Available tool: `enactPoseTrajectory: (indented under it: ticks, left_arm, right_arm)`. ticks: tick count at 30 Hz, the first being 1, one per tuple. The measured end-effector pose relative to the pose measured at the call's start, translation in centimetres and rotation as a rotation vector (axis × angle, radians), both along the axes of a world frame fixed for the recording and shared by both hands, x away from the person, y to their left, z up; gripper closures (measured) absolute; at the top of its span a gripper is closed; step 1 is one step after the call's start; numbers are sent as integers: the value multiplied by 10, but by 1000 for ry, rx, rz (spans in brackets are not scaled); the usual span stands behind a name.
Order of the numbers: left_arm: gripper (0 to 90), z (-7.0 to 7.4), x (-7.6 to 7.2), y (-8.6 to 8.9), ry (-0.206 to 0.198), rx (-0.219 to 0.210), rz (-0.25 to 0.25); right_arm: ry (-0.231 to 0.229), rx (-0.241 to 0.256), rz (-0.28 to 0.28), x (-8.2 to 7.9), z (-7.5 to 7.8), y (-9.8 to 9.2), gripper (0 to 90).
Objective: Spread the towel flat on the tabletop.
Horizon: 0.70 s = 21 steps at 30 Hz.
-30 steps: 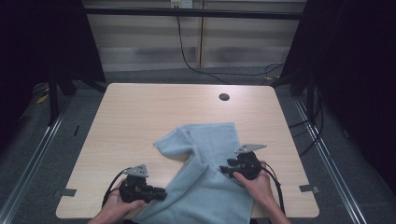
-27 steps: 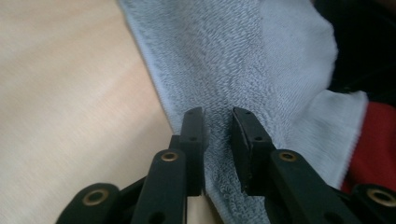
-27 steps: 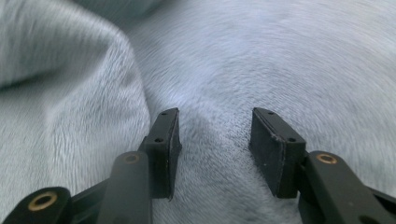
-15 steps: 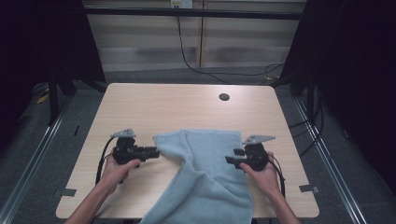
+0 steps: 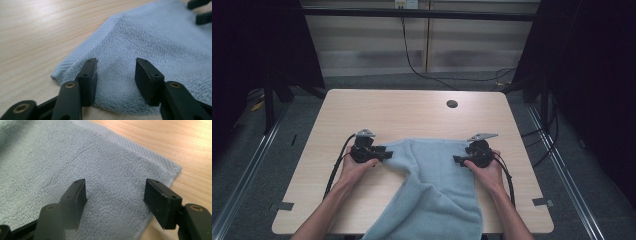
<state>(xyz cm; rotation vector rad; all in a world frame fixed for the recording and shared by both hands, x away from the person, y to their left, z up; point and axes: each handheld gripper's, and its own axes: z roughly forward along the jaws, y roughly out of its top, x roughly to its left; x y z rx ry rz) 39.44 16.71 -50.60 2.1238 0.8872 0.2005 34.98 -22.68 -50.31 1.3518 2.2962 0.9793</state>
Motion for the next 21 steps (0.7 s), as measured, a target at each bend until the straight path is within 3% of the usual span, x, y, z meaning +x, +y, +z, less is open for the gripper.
enactPoseTrajectory:
  ticks: [1,2,3,6,7,9,10,11,12,13,14,15,16,17,19,20,21]
  left_arm:
    - [733,3,-4,-2,-39,75,-12]
    - [788,3,-4,-2,-39,75,-12]
    - [840,4,-9,-1,-14,71,-28]
    - [873,5,-17,4,10,59,-49]
    - [876,5,-23,12,28,37,-47]
    - [880,11,-22,25,21,-35,-23]
    - [881,11,-22,25,21,-35,-23]
    - [881,25,-18,39,5,-134,6]
    - [882,25,-18,39,5,-134,6]
    - [882,33,-17,46,-8,-186,23]
    - [883,51,-14,55,-48,-239,40]
    - [882,60,-13,60,-55,-287,36]
    - [882,60,-13,60,-55,-287,36]
    - [882,69,-11,63,-67,-324,40]
    - [882,96,-6,67,-128,-329,49]
    - [882,96,-6,67,-128,-329,49]
    - [882,103,-4,67,-142,-335,56]
  right_arm:
    - [-17,-50,7,-3,0,5,414]
    - [-17,-50,7,-3,0,5,414]
    - [-18,-42,27,-7,1,9,573]
    - [-14,-20,65,-15,2,16,788]
    - [-4,-8,75,-17,3,17,822]
    - [-11,25,81,-18,3,18,843]
    - [-11,25,81,-18,3,18,843]
    - [-30,90,67,-16,9,15,844]
    - [-30,90,67,-16,9,15,844]
    - [-49,124,64,-14,15,13,844]
    - [-85,161,58,-11,30,10,844]
    - [-108,164,52,-9,39,9,842]
    - [-108,164,52,-9,39,9,842]
    - [-149,197,51,-5,58,7,837]
    - [-197,227,44,-1,77,6,834]
    - [-197,227,44,-1,77,6,834]
    - [-239,231,42,3,94,7,817]
